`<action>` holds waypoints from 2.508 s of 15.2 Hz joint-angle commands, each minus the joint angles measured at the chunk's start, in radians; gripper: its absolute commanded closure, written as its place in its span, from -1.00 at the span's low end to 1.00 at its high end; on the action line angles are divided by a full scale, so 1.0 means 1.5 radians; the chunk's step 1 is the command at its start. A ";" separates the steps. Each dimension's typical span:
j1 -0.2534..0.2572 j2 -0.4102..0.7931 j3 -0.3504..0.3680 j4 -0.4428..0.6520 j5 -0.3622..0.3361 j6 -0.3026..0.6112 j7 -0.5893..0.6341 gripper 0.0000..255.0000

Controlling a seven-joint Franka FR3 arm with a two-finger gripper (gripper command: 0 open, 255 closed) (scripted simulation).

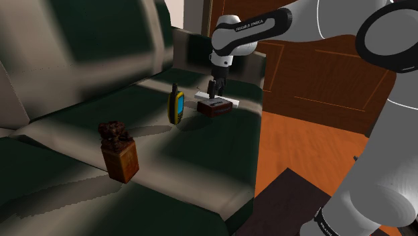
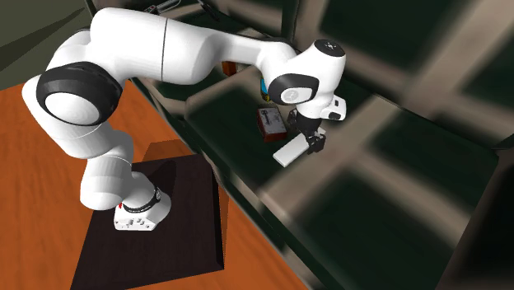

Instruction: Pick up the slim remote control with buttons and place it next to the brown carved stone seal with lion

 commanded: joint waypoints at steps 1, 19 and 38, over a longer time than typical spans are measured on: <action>0.000 0.000 0.000 0.000 0.000 0.000 0.000 -1.00; 0.000 -0.008 0.000 0.043 -0.001 -0.051 0.001 1.00; -0.001 0.001 -0.001 0.227 -0.001 -0.225 0.005 1.00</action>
